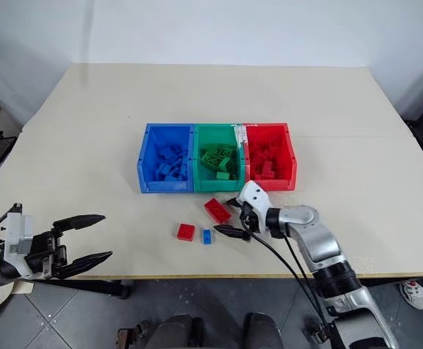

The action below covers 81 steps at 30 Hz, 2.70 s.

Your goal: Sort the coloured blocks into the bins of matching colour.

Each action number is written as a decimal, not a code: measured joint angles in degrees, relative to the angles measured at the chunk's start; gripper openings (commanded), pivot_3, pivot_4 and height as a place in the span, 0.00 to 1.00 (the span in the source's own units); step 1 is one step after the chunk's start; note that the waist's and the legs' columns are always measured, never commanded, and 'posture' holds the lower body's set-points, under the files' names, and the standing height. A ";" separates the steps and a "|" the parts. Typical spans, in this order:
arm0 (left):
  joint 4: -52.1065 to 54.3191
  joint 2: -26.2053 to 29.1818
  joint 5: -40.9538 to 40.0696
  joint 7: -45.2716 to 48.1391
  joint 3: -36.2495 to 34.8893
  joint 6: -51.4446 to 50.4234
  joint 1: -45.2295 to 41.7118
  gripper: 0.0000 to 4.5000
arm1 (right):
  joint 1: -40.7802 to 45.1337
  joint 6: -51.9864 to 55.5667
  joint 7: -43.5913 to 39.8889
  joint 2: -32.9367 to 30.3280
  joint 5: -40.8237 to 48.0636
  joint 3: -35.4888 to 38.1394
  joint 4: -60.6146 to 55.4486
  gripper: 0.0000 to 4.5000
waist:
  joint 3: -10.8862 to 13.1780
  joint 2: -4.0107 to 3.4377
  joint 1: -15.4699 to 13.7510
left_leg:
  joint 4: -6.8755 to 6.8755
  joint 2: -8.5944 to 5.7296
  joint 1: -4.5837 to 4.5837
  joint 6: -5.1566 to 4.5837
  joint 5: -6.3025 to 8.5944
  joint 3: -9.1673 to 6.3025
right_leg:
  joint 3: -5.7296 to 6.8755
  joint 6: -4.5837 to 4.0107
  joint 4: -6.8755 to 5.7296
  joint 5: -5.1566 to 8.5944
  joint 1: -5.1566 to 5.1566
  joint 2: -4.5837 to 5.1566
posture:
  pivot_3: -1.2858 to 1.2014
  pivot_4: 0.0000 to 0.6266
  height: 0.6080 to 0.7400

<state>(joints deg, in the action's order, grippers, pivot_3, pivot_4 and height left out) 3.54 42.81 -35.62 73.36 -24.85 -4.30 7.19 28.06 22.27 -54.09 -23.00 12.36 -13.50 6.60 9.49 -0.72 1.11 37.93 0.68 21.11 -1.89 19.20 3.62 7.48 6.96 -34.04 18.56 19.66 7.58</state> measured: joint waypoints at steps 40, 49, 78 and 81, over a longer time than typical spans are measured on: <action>-5.53 -2.39 1.18 -0.43 5.67 2.41 -8.87 1.00 | 21.63 -12.23 -2.52 -8.45 -1.42 11.97 27.71 1.00 | 0.04 -0.06 0.56 | -0.01 -0.03 0.02 -0.03 -0.02 0.09 | 0.05 0.00 -0.11 0.00 0.06 -0.05 | 0.52 0.24 1.00; -4.90 -3.26 1.14 -0.68 5.51 2.59 -6.70 1.00 | 8.96 -7.02 -24.25 -21.08 9.21 14.55 11.52 1.00 | 0.04 -0.05 -0.22 | 0.03 -0.05 0.04 -0.09 0.04 -0.08 | 0.06 0.02 0.10 -0.01 -0.14 -0.03 | 0.52 0.24 1.00; -2.71 -2.83 1.12 0.79 5.50 2.57 -4.62 1.00 | -6.19 -7.91 -27.29 -21.78 13.57 11.97 -7.91 1.00 | 0.04 -0.05 -0.35 | 0.05 -0.02 -0.01 -0.06 0.02 -0.04 | 0.00 0.02 0.17 -0.01 -0.15 0.05 | 0.52 0.24 1.00; 2.60 -3.21 1.09 -0.97 6.26 0.93 -2.19 1.00 | -6.19 -7.47 -27.28 -21.72 14.02 11.98 -8.12 1.00 | 0.04 -0.05 -0.87 | 0.05 -0.02 0.00 -0.06 0.02 -0.04 | -0.06 0.01 0.21 -0.01 -0.15 0.08 | 0.52 0.24 1.00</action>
<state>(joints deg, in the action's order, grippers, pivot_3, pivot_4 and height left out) 6.15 39.60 -34.53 72.39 -18.59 -3.37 5.00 21.87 14.80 -81.36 -44.72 26.38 -1.52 -1.52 9.53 -0.77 0.24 37.99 0.66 21.11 -1.95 19.22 3.57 7.42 6.98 -33.83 18.56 19.50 7.65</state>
